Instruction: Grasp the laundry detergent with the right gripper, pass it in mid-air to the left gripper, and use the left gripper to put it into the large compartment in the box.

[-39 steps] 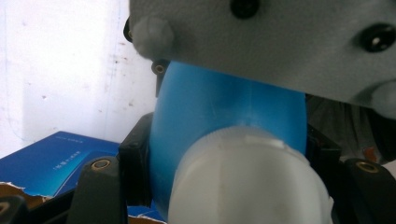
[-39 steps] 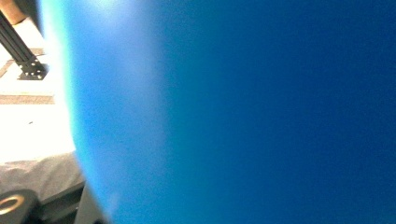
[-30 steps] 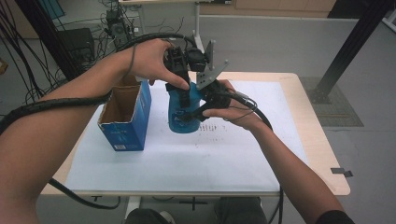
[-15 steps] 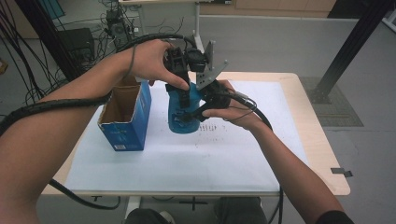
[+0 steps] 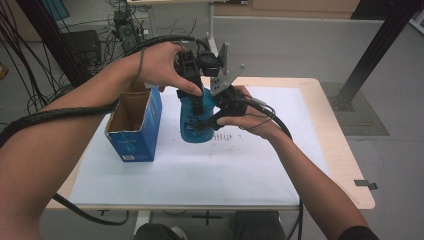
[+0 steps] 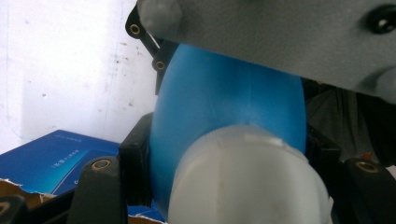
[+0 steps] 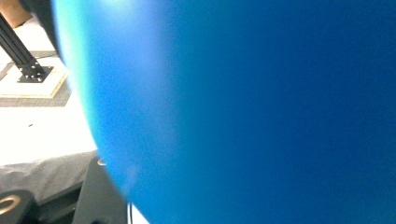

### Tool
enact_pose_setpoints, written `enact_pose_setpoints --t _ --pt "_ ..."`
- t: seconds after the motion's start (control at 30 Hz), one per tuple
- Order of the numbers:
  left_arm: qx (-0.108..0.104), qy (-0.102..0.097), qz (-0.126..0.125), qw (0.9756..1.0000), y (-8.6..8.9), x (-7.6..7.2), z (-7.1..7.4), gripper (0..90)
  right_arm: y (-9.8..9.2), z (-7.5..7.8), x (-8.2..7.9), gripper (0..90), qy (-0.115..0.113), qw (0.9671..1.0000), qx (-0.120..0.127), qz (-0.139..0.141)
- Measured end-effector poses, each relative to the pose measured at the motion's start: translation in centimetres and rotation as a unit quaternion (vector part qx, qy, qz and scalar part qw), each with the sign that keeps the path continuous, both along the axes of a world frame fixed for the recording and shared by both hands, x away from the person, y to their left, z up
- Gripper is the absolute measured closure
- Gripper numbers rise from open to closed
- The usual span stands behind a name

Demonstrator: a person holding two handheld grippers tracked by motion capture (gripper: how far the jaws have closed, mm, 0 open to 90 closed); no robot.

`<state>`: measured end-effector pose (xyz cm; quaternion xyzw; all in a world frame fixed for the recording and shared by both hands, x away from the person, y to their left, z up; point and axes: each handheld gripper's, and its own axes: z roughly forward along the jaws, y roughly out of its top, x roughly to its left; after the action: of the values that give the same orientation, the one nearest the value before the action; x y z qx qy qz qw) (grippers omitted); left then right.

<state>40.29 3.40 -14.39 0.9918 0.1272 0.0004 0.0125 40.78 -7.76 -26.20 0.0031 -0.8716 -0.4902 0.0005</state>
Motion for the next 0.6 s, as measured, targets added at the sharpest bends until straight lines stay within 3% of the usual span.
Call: enact_pose_setpoints --t 0.1,0.3,0.47,0.6 --pt "-0.003 0.000 0.004 1.0000 0.0 0.1 0.1 36.9 -0.1 0.0 0.0 39.7 -0.004 1.0000 0.002 -0.003" --pt "-0.001 -0.007 0.010 0.9999 0.3 0.3 0.6 36.9 -0.6 0.1 0.3 29.7 -0.008 0.9998 0.011 -0.010" --pt "0.000 -0.009 0.020 0.9998 0.8 0.4 1.1 37.0 -1.4 -0.3 0.5 17.1 -0.004 0.9992 -0.013 -0.038" --pt "0.005 -0.007 0.033 0.9994 1.2 0.7 1.5 36.9 -2.2 -0.7 0.5 17.7 0.000 0.9974 -0.043 -0.058"
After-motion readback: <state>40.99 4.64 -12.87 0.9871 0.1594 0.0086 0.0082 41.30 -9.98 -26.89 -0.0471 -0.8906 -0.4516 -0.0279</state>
